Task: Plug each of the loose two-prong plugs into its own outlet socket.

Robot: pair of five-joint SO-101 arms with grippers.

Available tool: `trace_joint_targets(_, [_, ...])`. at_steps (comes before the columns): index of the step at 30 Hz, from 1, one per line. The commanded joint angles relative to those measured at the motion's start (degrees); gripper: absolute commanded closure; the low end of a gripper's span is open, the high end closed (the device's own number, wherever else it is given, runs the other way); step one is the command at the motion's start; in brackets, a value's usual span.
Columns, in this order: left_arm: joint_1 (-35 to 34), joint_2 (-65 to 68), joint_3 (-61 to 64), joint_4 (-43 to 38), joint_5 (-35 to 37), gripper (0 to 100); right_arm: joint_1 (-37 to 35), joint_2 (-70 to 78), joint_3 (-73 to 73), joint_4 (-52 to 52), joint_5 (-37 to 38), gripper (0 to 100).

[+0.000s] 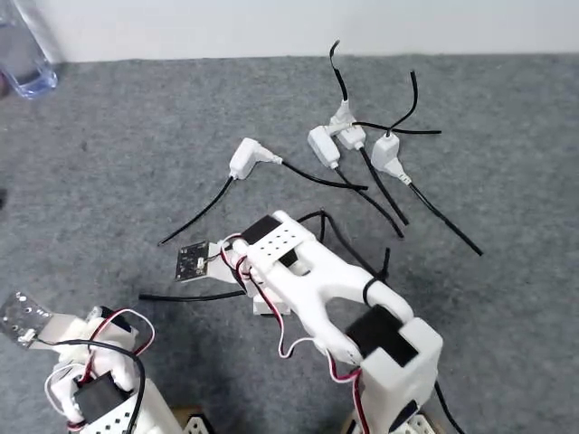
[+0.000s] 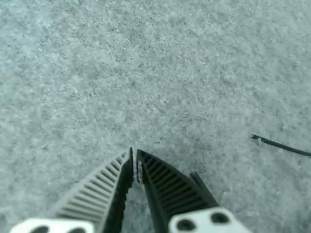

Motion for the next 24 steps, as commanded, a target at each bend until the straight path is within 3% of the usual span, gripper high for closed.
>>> trace_joint_targets(1, [-0.26, -0.35, -0.22, -0.44, -0.53, 99, -0.31, 1.71, -2.64, -2.68, -0.53, 62.8])
trace_joint_targets(7, [-0.35, -0.35, -0.22, -0.44, -0.53, 99, -0.31, 3.47, -3.34, -2.24, -0.44, 65.4])
trace_joint_targets(12, [-0.35, -0.35, -0.22, -0.44, -0.53, 99, -0.22, 3.56, -3.43, -2.42, -0.26, 99.8])
trace_joint_targets(14, [-0.35, -0.35, -0.22, -0.44, -0.53, 99, -0.13, 3.3, -3.43, -1.98, -0.18, 94.2])
trace_joint_targets(16, [-0.35, -0.35, -0.22, -0.44, -0.53, 99, 0.31, 2.95, -3.69, -1.98, -0.18, 99.8])
trace_joint_targets(24, [-0.35, -0.35, -0.22, -0.44, -0.53, 99, 7.08, -10.42, -13.54, 8.57, -0.88, 99.1])
